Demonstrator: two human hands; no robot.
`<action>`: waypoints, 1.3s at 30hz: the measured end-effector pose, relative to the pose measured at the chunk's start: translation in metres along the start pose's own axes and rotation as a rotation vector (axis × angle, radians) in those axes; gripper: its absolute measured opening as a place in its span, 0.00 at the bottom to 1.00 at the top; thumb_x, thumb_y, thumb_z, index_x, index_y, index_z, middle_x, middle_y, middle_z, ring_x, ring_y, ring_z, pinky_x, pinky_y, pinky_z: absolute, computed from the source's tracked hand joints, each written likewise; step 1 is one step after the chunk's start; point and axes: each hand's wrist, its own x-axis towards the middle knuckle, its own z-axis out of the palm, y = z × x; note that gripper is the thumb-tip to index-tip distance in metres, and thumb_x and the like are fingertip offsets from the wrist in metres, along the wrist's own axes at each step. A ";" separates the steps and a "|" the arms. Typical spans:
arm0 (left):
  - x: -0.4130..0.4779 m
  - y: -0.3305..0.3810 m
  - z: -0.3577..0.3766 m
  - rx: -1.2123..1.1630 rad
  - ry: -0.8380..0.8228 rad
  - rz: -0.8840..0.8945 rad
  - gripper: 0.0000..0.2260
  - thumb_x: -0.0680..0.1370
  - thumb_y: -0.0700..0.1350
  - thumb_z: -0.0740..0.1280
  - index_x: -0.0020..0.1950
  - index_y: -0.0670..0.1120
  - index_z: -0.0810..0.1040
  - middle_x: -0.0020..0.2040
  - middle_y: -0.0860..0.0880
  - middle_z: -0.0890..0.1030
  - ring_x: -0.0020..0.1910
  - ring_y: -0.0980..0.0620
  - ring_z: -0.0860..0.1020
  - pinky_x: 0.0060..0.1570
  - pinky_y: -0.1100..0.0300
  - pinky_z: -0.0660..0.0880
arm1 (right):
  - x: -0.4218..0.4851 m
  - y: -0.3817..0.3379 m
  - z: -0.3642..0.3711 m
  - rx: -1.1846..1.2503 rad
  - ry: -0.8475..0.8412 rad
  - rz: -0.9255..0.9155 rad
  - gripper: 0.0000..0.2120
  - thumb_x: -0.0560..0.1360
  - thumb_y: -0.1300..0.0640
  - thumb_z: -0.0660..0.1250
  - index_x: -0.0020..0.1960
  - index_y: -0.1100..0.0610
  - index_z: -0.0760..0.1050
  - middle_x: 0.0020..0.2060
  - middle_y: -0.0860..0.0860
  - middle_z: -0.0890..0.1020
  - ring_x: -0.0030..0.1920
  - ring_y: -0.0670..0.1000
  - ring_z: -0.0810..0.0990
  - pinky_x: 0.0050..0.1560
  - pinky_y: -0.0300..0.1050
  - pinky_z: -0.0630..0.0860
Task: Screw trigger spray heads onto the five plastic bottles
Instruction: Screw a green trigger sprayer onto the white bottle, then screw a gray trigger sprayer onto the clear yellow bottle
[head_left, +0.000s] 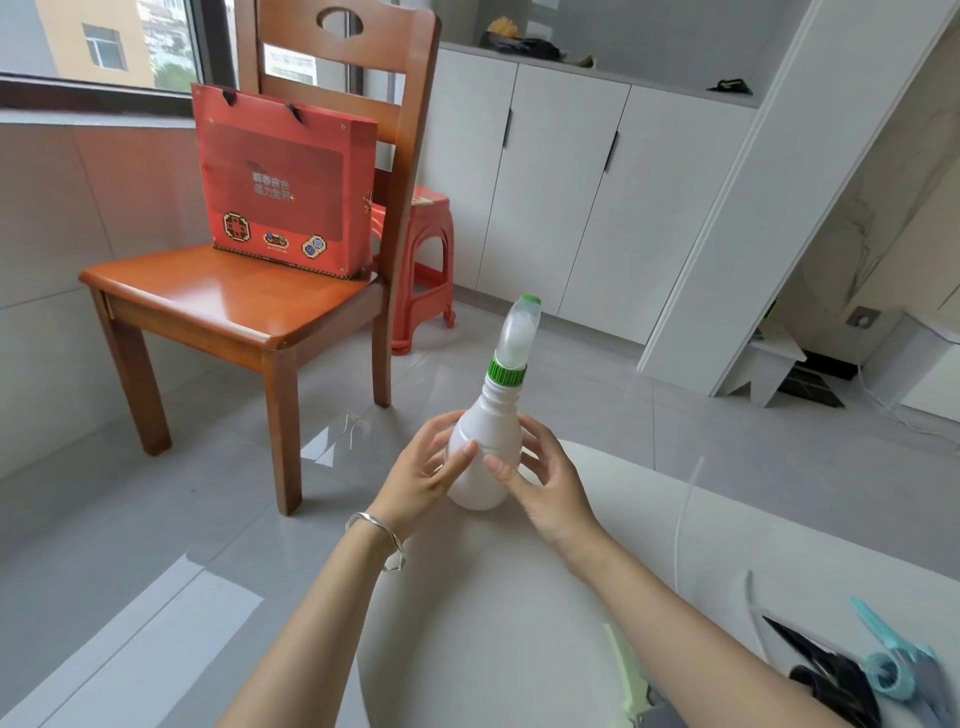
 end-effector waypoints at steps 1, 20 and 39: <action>0.000 0.000 0.000 -0.006 -0.008 0.000 0.24 0.72 0.55 0.66 0.67 0.52 0.70 0.62 0.46 0.79 0.62 0.50 0.78 0.64 0.52 0.73 | -0.001 0.000 0.001 0.003 0.007 -0.003 0.24 0.70 0.55 0.74 0.63 0.48 0.70 0.62 0.45 0.76 0.62 0.45 0.75 0.50 0.30 0.74; -0.012 -0.001 -0.004 0.109 0.136 -0.102 0.25 0.78 0.53 0.63 0.74 0.49 0.62 0.73 0.48 0.67 0.71 0.48 0.68 0.65 0.57 0.66 | -0.014 -0.013 0.000 -0.037 0.080 0.042 0.30 0.71 0.53 0.72 0.70 0.50 0.64 0.68 0.46 0.70 0.67 0.47 0.70 0.63 0.41 0.69; -0.107 0.109 0.110 0.313 0.120 0.213 0.21 0.77 0.50 0.66 0.70 0.52 0.68 0.66 0.54 0.73 0.62 0.54 0.72 0.61 0.58 0.68 | -0.146 -0.114 -0.207 -0.211 0.225 -0.095 0.20 0.73 0.55 0.70 0.62 0.45 0.70 0.62 0.41 0.73 0.66 0.43 0.69 0.62 0.40 0.66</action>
